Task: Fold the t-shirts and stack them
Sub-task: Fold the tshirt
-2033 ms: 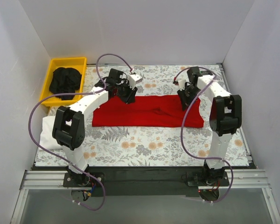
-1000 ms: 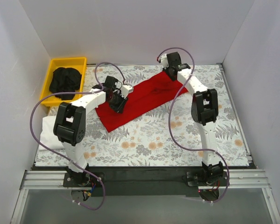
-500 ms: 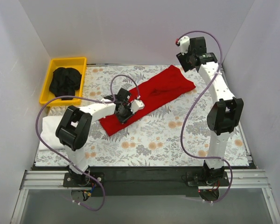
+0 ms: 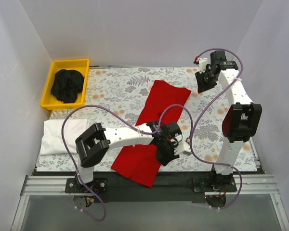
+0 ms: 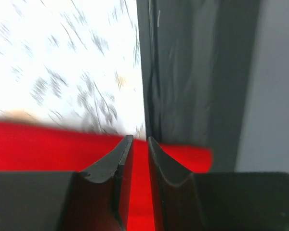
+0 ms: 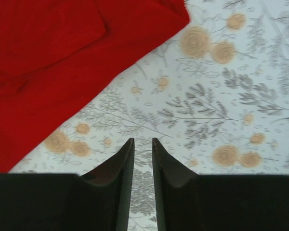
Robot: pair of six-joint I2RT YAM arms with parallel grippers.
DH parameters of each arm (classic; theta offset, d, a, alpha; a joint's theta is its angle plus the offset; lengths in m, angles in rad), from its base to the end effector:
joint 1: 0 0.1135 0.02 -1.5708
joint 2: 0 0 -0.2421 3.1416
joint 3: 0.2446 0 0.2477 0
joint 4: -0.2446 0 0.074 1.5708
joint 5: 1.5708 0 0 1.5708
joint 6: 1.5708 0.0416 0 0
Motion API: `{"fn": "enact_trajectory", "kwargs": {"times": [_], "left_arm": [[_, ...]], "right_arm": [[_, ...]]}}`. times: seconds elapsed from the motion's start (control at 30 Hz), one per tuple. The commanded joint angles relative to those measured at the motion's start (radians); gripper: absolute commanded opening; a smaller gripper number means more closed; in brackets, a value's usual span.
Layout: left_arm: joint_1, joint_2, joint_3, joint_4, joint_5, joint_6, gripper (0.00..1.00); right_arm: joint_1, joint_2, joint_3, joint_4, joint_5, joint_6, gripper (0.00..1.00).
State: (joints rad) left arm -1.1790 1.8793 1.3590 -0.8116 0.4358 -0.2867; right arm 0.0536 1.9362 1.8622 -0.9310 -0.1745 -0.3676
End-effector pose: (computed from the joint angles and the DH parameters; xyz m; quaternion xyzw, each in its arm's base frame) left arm 0.1206 -0.3378 0.1682 -0.4415 -0.8634 0.2374 0.0571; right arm 0.4113 0.0293 0.2846 -0.2238 0.9304 0.0392 0.2877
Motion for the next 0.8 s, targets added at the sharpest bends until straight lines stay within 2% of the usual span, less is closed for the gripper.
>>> {"fn": "enact_trajectory", "kwargs": {"times": [0.0, 0.07, 0.1, 0.2, 0.4, 0.6, 0.77], "left_arm": [[0.147, -0.042, 0.143, 0.012, 0.176, -0.132, 0.18], [0.237, -0.089, 0.158, 0.052, 0.251, -0.184, 0.2], [0.325, -0.107, 0.154, 0.07, 0.324, -0.207, 0.2], [0.451, -0.186, 0.102, 0.17, 0.34, -0.276, 0.2], [0.642, -0.347, -0.038, 0.317, 0.25, -0.402, 0.2], [0.813, -0.384, -0.061, 0.322, 0.244, -0.476, 0.22], [0.903, -0.408, -0.096, 0.328, 0.273, -0.505, 0.27]], "right_arm": [[0.029, -0.022, -0.055, -0.042, -0.137, 0.038, 0.26], [0.063, -0.007, -0.081, -0.04, -0.157, 0.044, 0.14], [0.078, 0.0, -0.089, -0.037, -0.163, 0.051, 0.11], [0.144, 0.032, -0.107, -0.026, -0.161, 0.071, 0.02], [0.271, 0.124, -0.129, 0.017, -0.011, 0.093, 0.01], [0.342, 0.259, -0.091, 0.021, 0.147, 0.065, 0.01], [0.394, 0.381, 0.008, 0.021, 0.276, 0.026, 0.01]]}}
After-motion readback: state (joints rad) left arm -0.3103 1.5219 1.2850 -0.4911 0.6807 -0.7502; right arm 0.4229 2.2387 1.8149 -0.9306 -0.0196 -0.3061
